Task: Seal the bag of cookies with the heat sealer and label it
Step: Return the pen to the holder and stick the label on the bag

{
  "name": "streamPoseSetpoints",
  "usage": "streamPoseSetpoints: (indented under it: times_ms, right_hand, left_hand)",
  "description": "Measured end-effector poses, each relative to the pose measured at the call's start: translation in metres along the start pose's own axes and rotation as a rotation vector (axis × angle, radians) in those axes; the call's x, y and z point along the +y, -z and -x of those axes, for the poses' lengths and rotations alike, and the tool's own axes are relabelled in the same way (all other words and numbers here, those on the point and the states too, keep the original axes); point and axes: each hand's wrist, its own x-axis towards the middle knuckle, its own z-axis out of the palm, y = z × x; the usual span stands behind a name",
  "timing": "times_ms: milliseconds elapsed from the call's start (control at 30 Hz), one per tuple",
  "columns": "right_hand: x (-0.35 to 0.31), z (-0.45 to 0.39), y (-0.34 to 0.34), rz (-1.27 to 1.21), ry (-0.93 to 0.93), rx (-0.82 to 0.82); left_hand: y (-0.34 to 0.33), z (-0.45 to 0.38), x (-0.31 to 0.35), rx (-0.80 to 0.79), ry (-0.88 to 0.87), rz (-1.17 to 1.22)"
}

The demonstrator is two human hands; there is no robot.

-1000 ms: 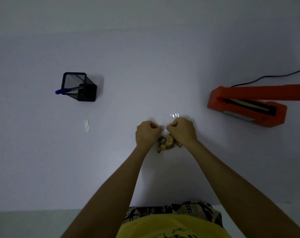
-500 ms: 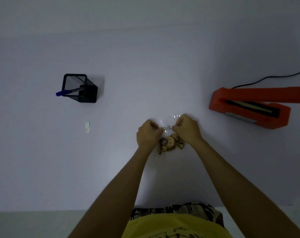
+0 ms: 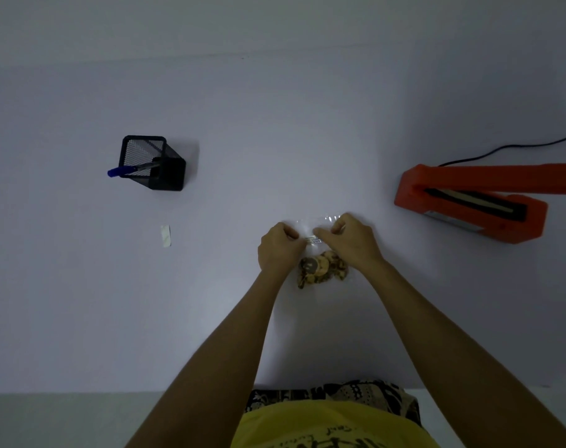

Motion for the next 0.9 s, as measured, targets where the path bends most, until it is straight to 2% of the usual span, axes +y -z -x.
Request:
streamPoseSetpoints:
  times_ms: [233,500,667,767,900]
  right_hand:
    - [0.003,-0.003,-0.003,0.08,0.047,0.01]
    - [0.003,-0.01,0.003,0.088,0.018,-0.017]
    - [-0.006,-0.016,0.007,0.094,-0.062,-0.096]
    - [-0.01,-0.017,0.011,0.11,-0.075,-0.143]
    - [-0.006,-0.013,0.007,0.122,-0.027,-0.109]
  left_hand:
    - [0.001,-0.001,0.0,-0.007,0.007,-0.006]
    - [0.001,-0.003,0.001,-0.02,0.01,-0.027]
    - [0.004,-0.002,0.003,-0.041,0.017,-0.05]
    - [0.003,0.0,0.001,-0.032,-0.027,-0.119]
    - [0.003,0.001,-0.001,-0.009,-0.04,-0.172]
